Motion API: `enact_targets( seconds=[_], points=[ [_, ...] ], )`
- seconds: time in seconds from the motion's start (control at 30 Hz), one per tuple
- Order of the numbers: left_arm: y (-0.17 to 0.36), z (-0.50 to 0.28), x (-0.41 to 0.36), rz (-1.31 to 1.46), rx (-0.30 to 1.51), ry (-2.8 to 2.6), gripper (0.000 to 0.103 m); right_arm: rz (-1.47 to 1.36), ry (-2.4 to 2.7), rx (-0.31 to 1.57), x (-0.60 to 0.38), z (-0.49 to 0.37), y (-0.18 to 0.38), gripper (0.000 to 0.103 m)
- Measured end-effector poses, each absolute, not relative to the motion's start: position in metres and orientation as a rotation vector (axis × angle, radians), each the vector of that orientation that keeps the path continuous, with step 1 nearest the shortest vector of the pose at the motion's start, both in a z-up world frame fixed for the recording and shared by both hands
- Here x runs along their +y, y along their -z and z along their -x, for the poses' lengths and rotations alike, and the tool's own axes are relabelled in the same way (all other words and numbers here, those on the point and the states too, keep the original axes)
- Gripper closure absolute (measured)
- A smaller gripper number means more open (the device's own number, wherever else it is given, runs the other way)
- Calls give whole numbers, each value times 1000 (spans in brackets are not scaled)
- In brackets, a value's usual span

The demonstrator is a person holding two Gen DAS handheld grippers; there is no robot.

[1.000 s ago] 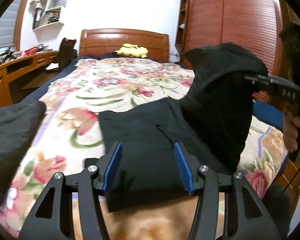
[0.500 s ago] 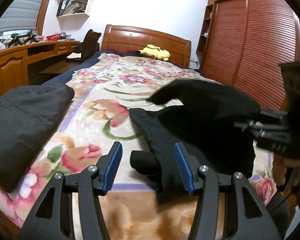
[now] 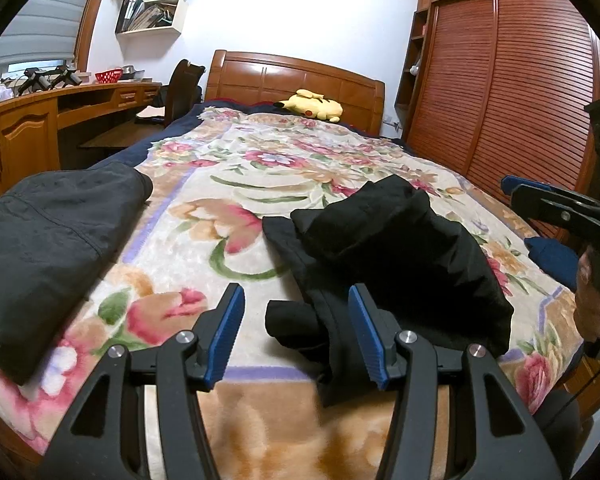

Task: Fold large clothes
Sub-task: 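Fold the lifted edge over the coat bundle with the right tool, open, then move the left tool to the coat's side edge and close on it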

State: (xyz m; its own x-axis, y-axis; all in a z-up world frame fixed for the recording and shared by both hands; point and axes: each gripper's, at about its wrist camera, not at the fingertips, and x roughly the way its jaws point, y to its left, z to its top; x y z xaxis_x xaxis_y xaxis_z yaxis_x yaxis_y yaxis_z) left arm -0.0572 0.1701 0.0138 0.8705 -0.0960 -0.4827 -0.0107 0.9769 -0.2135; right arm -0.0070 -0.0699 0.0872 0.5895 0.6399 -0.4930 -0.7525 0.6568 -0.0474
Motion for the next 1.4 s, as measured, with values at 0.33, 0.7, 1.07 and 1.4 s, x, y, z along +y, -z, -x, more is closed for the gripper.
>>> enact_targets(
  seconds=[0.33, 0.7, 1.07, 1.4],
  points=[
    [-19, 62, 166, 211, 489, 53, 50, 278, -731, 645, -87, -34, -31, 54],
    [-25, 59, 153, 201, 461, 100, 50, 324, -854, 741, -75, -15, 19, 72],
    [-30, 40, 108, 103, 448, 129, 50, 334, -754, 640, -121, 2, -9, 63],
    [-11, 24, 103, 33, 516, 76, 75, 308, -659, 634, -151, -12, -7, 54]
  ],
)
